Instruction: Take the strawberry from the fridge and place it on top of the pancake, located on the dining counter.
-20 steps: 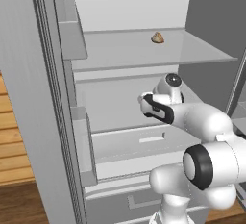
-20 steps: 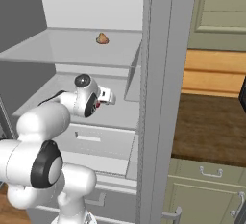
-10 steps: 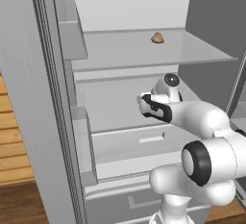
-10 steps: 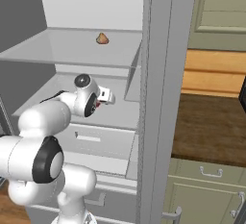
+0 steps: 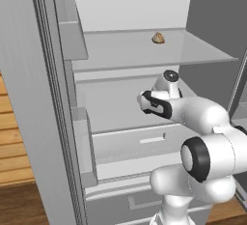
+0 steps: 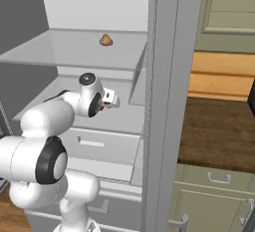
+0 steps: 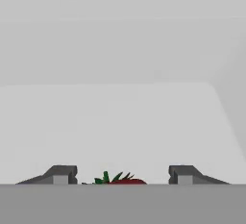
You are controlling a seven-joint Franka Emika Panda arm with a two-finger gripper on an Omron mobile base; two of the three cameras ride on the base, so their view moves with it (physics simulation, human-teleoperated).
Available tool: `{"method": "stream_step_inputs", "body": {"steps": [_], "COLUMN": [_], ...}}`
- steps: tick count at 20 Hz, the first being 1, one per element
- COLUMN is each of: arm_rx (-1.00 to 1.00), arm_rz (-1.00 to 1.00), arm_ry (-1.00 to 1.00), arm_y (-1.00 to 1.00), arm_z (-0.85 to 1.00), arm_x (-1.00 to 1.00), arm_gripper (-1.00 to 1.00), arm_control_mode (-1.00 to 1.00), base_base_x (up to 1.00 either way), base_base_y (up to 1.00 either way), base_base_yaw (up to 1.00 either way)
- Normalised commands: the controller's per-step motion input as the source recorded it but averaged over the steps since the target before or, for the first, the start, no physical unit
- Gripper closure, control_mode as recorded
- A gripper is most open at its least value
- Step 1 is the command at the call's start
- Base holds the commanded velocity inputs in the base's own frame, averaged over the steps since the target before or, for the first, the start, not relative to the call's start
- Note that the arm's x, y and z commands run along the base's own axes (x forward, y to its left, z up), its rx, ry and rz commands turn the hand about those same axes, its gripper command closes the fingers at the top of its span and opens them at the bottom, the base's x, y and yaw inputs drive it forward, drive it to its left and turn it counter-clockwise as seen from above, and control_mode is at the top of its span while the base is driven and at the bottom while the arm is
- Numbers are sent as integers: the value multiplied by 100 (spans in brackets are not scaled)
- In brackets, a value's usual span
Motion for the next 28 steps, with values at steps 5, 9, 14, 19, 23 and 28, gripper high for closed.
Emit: {"method": "stream_step_inputs", "body": {"steps": [5,9,14,19,23,28], "arm_rx": [2,0,0,0,0,2], "arm_rz": [-7,-8,-6,-1,0,1], "arm_ry": [0,-1,-5,-3,0,8], "arm_y": [0,0,10,4,0,2], "arm_z": [-44,-31,1,49,89,91], "arm_x": [-46,-44,-33,-59,-98,-100], "arm_gripper": [100,100,100,100,100,100], "arm_control_mode": [-100,-100,-100,-100,-100,-100], "base_base_x": [0,0,0,0,0,0], "base_base_y": [0,0,0,0,0,0], "base_base_yaw": [0,0,0,0,0,0]}}
